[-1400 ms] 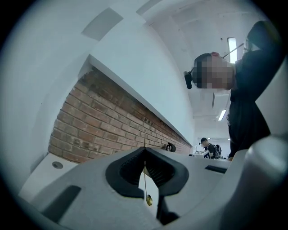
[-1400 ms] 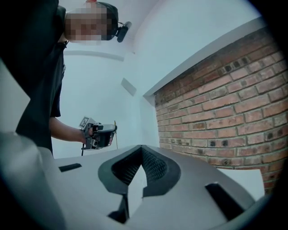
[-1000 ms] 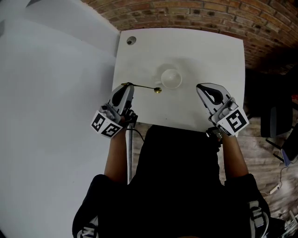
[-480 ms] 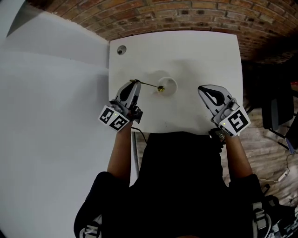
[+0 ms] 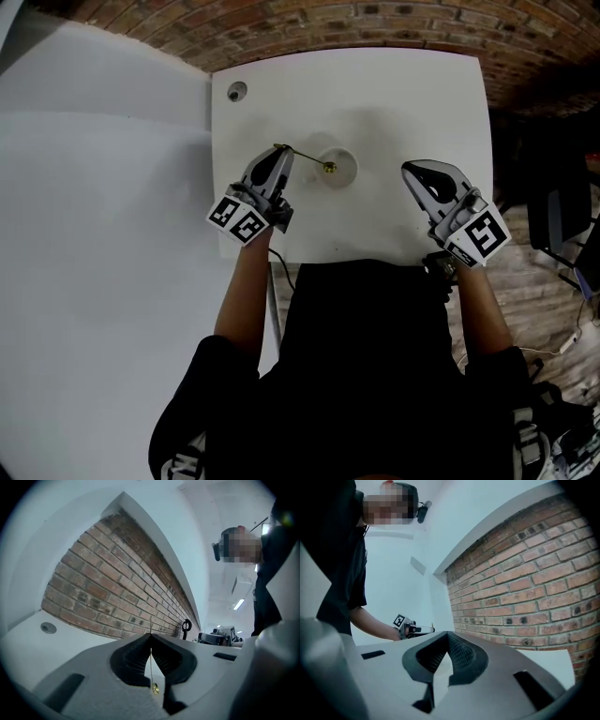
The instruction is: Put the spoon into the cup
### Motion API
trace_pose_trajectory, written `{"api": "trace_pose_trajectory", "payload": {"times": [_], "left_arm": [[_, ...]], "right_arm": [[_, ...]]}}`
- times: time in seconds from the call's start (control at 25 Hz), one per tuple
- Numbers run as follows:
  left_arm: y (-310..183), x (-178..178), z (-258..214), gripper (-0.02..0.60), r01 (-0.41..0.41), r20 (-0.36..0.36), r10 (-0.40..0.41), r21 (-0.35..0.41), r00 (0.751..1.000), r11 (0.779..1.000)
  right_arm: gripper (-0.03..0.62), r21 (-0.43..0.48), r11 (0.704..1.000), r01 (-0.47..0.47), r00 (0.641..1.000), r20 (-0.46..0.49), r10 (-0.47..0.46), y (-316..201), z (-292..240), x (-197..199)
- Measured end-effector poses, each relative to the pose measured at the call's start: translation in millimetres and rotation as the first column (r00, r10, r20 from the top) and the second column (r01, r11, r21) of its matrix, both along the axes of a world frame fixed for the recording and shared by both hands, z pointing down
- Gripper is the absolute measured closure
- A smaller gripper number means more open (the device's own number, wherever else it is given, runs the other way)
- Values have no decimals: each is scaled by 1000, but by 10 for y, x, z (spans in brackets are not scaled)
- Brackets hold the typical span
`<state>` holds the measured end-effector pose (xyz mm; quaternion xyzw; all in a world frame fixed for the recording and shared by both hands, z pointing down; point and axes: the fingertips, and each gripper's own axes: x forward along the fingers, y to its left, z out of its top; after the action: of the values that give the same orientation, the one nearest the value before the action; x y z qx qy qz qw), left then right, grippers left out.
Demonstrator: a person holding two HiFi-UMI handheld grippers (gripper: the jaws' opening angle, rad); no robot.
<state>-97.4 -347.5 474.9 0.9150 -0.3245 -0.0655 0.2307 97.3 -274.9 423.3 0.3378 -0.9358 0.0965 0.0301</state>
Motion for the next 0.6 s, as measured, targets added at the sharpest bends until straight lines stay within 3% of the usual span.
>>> {"api": "trace_pose_trajectory", "payload": {"times": [0.16,0.6], "left_arm": [[-56,12,160,563,5,-26,-6,-44,1000,999],[-92,136,485,563,-20,7,21,-101,1000,995]], "right_arm": [[588,2,1000,13,1000,-2,-13,-16,-4,-93],[588,-8,1000,3,1000,0,-3,-8,30,-80]]}}
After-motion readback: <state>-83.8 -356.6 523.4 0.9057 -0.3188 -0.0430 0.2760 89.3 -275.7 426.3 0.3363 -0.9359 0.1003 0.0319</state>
